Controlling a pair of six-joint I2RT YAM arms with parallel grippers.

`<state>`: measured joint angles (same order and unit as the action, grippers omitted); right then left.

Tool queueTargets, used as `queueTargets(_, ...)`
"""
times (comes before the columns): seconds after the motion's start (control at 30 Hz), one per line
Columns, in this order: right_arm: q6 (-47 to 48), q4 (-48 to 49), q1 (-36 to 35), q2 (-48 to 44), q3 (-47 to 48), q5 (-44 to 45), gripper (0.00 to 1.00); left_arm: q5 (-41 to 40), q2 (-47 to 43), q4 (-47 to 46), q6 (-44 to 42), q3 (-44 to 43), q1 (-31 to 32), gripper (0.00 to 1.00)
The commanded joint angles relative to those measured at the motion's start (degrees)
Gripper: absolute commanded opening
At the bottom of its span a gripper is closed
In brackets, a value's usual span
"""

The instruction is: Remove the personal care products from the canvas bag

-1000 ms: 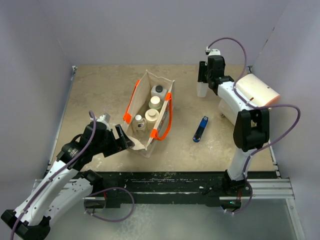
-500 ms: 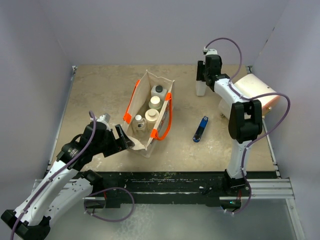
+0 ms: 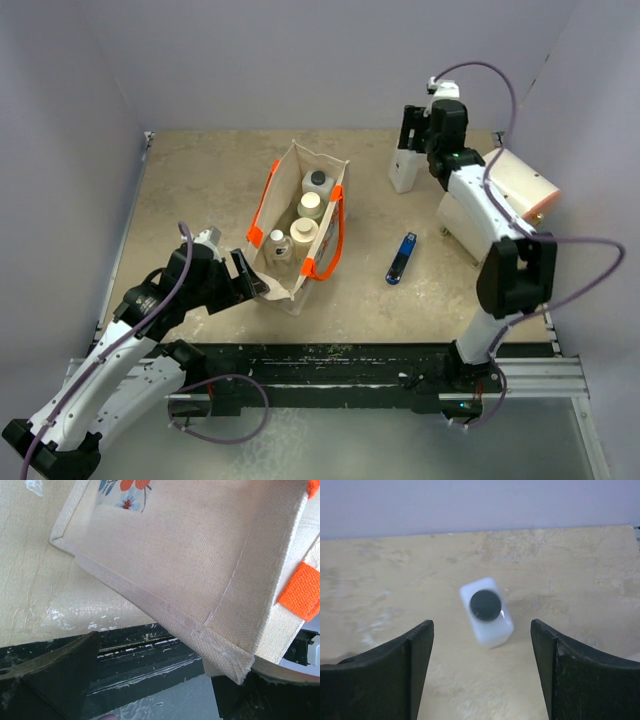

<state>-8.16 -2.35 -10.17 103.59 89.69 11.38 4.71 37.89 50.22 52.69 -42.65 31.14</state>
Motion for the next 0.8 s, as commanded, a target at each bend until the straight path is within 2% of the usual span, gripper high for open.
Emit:
queueTargets(0.0,-7.6,-0.9,-1.4,-14.6,-8.6,-8.4,0.79,0.3,0.8,1.4,-1.9,-0.6,-0.1,0.88)
queueTargets(0.07,-9.4,0.4,-5.0,-20.9,-16.2,-9.4,0.77,0.6,1.0,1.6,-2.0,-0.7,-0.1,0.88)
queueTargets(0.13,-10.9,1.0,-11.7,-27.3,-23.4,-8.1,0.76,1.2,1.1,1.6,-2.2,-0.6,-0.1,0.89)
queueTargets(0.33,-16.5,-3.9,-25.3,-36.2,-29.8,-5.3,0.72,2.9,1.9,2.4,-2.8,-1.0,-0.1,0.90)
queueTargets(0.53,-20.1,-6.6,-34.0,-40.4,-28.8,-8.8,0.67,1.8,1.6,4.9,-3.5,-2.5,-0.1,0.91)
queueTargets(0.77,-13.9,-13.5,-44.2,-31.6,-14.6,-6.5,0.67,1.3,0.9,5.7,-3.2,-1.4,-0.1,0.92)
